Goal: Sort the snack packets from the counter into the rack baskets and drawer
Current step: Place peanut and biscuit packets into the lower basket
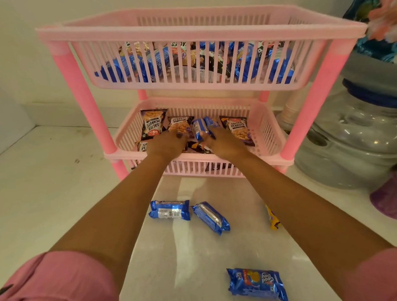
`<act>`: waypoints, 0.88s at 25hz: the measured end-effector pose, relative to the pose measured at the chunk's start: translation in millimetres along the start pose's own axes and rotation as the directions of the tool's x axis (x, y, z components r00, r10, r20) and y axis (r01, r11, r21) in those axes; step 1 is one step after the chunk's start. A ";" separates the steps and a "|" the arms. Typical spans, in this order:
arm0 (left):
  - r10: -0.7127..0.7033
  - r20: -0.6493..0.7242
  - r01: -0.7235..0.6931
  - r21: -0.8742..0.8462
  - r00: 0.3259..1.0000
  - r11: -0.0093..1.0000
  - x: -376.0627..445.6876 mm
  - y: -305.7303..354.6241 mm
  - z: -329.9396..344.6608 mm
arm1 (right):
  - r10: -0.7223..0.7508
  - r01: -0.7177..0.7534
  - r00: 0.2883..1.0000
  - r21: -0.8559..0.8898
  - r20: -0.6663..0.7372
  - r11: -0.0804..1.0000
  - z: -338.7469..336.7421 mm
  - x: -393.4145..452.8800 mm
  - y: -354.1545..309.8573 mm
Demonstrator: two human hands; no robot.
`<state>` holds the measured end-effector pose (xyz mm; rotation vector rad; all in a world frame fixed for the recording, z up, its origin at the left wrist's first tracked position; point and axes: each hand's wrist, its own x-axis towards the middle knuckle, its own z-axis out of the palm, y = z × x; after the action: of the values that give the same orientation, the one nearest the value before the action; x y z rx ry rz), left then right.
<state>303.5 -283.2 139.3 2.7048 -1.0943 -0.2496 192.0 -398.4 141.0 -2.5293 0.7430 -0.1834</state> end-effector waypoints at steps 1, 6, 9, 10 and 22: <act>-0.015 -0.200 0.015 -0.001 0.980 1.000 -8.7 1.5 2.5 | -0.080 0.069 0.977 -0.060 -0.200 0.996 1.1 -8.1 -1.5; 0.221 -0.420 -0.173 0.149 0.880 0.974 -56.9 -16.2 39.4 | -0.598 0.421 0.774 -0.535 -0.210 0.733 66.8 -94.7 9.9; 0.232 -0.349 -0.202 0.122 0.908 0.972 -108.3 -39.0 85.7 | -0.322 0.299 0.947 -0.318 -0.021 0.900 110.0 -146.1 29.6; 0.213 -0.258 -0.195 0.094 0.942 0.976 -124.6 -45.9 101.9 | -0.191 0.204 0.979 -0.241 0.076 0.949 118.1 -157.1 36.3; -0.009 -0.116 0.017 0.069 0.993 0.997 -147.7 -55.7 108.0 | -0.040 -0.018 0.963 0.211 0.268 0.977 83.0 -164.6 50.8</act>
<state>210.3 -155.0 32.3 2.7491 -1.0710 -0.0563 50.8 -311.8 45.3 -2.2942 0.5678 0.0770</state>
